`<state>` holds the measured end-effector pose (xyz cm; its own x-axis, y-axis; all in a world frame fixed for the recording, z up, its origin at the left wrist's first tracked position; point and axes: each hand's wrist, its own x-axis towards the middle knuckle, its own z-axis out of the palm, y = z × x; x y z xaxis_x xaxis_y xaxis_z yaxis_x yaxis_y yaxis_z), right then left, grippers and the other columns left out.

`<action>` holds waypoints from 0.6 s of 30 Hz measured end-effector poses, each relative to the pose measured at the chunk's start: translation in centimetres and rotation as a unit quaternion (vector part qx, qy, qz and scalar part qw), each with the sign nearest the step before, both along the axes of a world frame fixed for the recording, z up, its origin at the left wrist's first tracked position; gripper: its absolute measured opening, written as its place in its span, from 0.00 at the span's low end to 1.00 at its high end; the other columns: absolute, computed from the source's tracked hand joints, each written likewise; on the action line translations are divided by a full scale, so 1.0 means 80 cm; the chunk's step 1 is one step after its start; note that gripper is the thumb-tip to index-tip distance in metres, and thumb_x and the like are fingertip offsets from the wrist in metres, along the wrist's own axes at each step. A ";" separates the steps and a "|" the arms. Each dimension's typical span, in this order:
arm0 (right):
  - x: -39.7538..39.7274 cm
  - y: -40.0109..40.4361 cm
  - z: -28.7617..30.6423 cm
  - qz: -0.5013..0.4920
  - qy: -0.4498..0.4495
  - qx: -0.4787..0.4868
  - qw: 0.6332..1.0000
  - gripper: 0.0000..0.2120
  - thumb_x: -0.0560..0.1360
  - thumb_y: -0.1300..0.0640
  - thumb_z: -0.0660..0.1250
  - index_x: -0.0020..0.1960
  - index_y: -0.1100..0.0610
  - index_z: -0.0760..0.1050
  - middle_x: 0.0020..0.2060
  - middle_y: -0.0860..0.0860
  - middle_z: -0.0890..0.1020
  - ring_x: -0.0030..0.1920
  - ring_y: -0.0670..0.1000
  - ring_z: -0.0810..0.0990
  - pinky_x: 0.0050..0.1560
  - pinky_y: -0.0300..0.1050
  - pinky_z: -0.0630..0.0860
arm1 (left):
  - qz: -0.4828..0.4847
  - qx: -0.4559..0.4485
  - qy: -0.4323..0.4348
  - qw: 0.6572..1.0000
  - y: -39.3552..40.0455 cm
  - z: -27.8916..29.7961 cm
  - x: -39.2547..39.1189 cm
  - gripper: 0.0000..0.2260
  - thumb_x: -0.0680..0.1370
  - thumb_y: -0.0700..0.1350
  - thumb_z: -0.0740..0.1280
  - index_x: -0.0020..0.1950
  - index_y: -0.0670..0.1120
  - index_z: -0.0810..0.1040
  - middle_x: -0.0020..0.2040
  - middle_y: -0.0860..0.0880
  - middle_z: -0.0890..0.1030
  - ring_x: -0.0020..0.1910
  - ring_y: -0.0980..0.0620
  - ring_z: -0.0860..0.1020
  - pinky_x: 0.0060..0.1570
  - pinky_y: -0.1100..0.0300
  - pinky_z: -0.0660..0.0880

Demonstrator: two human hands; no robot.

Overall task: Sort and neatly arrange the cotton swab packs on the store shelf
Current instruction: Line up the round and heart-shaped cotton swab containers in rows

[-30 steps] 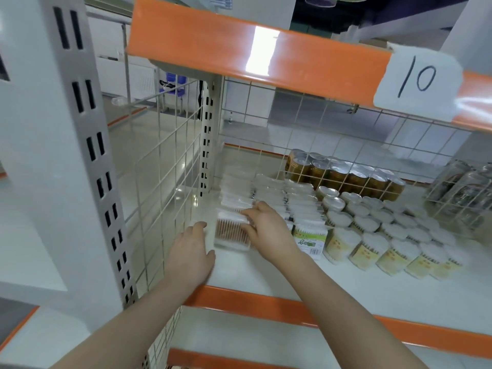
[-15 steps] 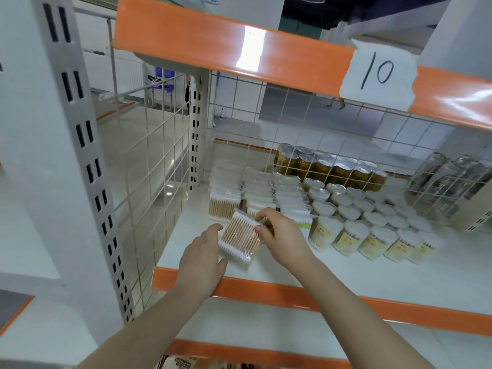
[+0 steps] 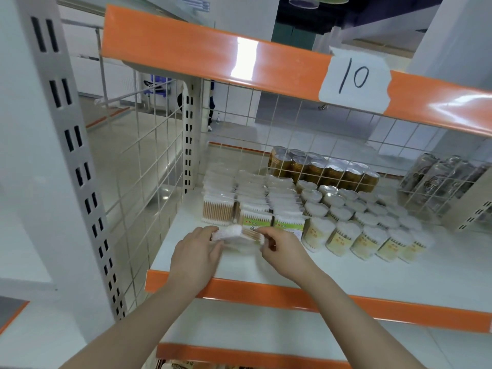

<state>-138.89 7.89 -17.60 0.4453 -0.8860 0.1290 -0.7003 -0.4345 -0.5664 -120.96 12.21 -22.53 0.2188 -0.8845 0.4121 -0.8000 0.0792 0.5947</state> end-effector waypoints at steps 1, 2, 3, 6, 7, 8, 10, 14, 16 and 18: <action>0.000 -0.001 -0.003 -0.003 -0.005 0.003 1.000 0.18 0.75 0.68 0.60 0.63 0.59 0.74 0.42 0.48 0.74 0.41 0.46 0.70 0.39 0.33 0.63 | 0.003 -0.002 0.028 1.000 -0.001 0.001 -0.001 0.12 0.78 0.45 0.64 0.60 0.44 0.76 0.51 0.46 0.78 0.51 0.46 0.76 0.50 0.54 0.71; 0.000 -0.001 -0.005 -0.004 -0.014 0.011 1.000 0.17 0.74 0.68 0.61 0.61 0.59 0.76 0.39 0.49 0.75 0.37 0.46 0.70 0.36 0.33 0.63 | 0.005 -0.001 0.053 0.999 -0.002 0.003 -0.003 0.12 0.78 0.45 0.64 0.59 0.44 0.76 0.50 0.46 0.78 0.50 0.47 0.75 0.49 0.55 0.72; 0.000 -0.001 -0.007 -0.003 -0.024 0.022 0.999 0.15 0.73 0.67 0.63 0.58 0.58 0.78 0.37 0.50 0.75 0.35 0.44 0.69 0.34 0.32 0.64 | 0.008 0.002 0.069 0.998 -0.003 0.004 -0.004 0.11 0.78 0.45 0.64 0.59 0.44 0.76 0.49 0.46 0.78 0.49 0.48 0.75 0.48 0.55 0.72; -0.001 -0.001 -0.011 0.010 -0.051 0.044 0.998 0.11 0.72 0.65 0.67 0.53 0.56 0.79 0.38 0.51 0.77 0.33 0.42 0.69 0.33 0.31 0.65 | 0.022 0.014 0.084 0.996 -0.005 0.004 -0.005 0.11 0.78 0.46 0.63 0.59 0.44 0.77 0.50 0.46 0.77 0.49 0.48 0.75 0.49 0.54 0.72; -0.002 -0.001 -0.011 0.012 -0.064 0.053 0.996 0.10 0.72 0.64 0.67 0.52 0.56 0.79 0.38 0.51 0.77 0.32 0.41 0.69 0.33 0.31 0.65 | 0.027 0.019 0.085 0.996 -0.006 0.004 -0.005 0.11 0.78 0.47 0.63 0.58 0.45 0.77 0.49 0.46 0.78 0.49 0.48 0.75 0.49 0.54 0.72; -0.002 -0.002 -0.011 0.010 -0.083 0.067 0.994 0.10 0.73 0.65 0.67 0.52 0.56 0.78 0.37 0.50 0.77 0.32 0.40 0.69 0.34 0.30 0.65 | 0.030 0.026 0.086 0.996 -0.006 0.004 -0.004 0.11 0.78 0.47 0.62 0.57 0.45 0.78 0.49 0.47 0.78 0.49 0.48 0.75 0.49 0.54 0.73; -0.002 -0.003 -0.011 -0.007 -0.130 0.106 0.986 0.11 0.73 0.66 0.66 0.54 0.57 0.77 0.37 0.49 0.76 0.33 0.40 0.71 0.37 0.29 0.68 | 0.033 0.043 0.091 0.994 -0.007 0.004 -0.004 0.10 0.79 0.48 0.62 0.55 0.46 0.79 0.47 0.48 0.79 0.47 0.50 0.76 0.46 0.55 0.73; 0.000 -0.004 -0.014 -0.050 -0.222 0.159 0.961 0.16 0.73 0.64 0.69 0.57 0.53 0.70 0.34 0.51 0.78 0.36 0.47 0.76 0.44 0.37 0.73 | 0.051 0.058 0.115 0.990 -0.007 0.007 -0.006 0.10 0.78 0.48 0.63 0.50 0.44 0.80 0.39 0.49 0.80 0.40 0.49 0.76 0.40 0.58 0.71; 0.003 -0.004 -0.015 -0.068 -0.262 0.165 0.948 0.14 0.72 0.64 0.69 0.52 0.52 0.69 0.35 0.51 0.80 0.38 0.47 0.79 0.46 0.41 0.75 | 0.062 0.057 0.136 0.987 -0.008 0.008 -0.007 0.08 0.77 0.46 0.65 0.49 0.44 0.80 0.36 0.51 0.78 0.39 0.49 0.75 0.39 0.59 0.70; 0.006 -0.004 -0.017 -0.086 -0.279 0.156 0.944 0.11 0.72 0.65 0.69 0.48 0.54 0.69 0.35 0.51 0.80 0.38 0.48 0.79 0.49 0.48 0.76 | 0.070 0.054 0.152 0.984 -0.008 0.009 -0.009 0.06 0.76 0.45 0.66 0.49 0.44 0.80 0.34 0.54 0.76 0.39 0.51 0.75 0.39 0.60 0.69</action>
<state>-138.43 7.60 -18.93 0.2317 -0.9725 0.0223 -0.3008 -0.0934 -0.9491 -121.70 11.55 -21.77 0.4396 -0.8725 0.2130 -0.5818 -0.0960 0.8076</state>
